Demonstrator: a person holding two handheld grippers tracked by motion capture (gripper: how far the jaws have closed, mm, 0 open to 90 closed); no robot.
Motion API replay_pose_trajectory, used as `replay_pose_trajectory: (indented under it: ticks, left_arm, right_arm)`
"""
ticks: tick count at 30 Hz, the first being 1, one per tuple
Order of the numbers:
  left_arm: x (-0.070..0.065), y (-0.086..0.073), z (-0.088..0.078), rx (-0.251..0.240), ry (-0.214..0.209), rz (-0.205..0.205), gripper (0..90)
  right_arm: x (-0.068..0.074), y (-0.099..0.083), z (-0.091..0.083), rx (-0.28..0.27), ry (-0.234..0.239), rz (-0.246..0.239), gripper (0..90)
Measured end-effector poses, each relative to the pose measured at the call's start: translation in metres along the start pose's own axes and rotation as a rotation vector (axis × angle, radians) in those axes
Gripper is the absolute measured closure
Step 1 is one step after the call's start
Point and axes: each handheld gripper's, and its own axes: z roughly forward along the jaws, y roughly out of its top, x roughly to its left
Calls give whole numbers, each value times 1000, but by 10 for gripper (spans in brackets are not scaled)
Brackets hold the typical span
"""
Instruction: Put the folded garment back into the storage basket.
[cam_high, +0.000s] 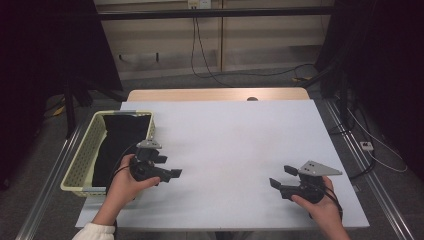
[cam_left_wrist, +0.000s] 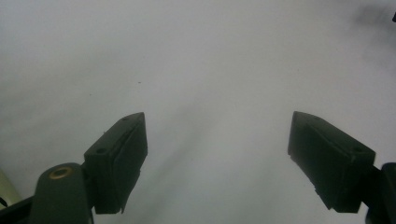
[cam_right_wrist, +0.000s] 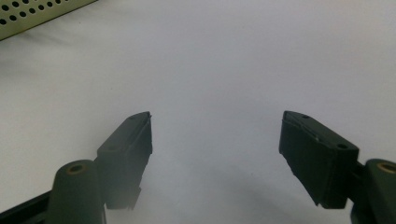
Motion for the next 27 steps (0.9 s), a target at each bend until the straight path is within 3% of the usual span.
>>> replay_pose_trajectory:
  ticks: [7,10,27]
  left_arm:
    - [-2,-9,-2,-20,-8,-8,187]
    - [-4,-11,-3,-19,-4,13,182]
    - [-10,-23,-6,-21,-7,31,164]
  right_arm:
    - [-1,-1,-2,-3,-5,0,260]
    - [0,-1,-1,-3,-3,-2,260]
    - [-1,-1,-2,-4,-6,-4,260]
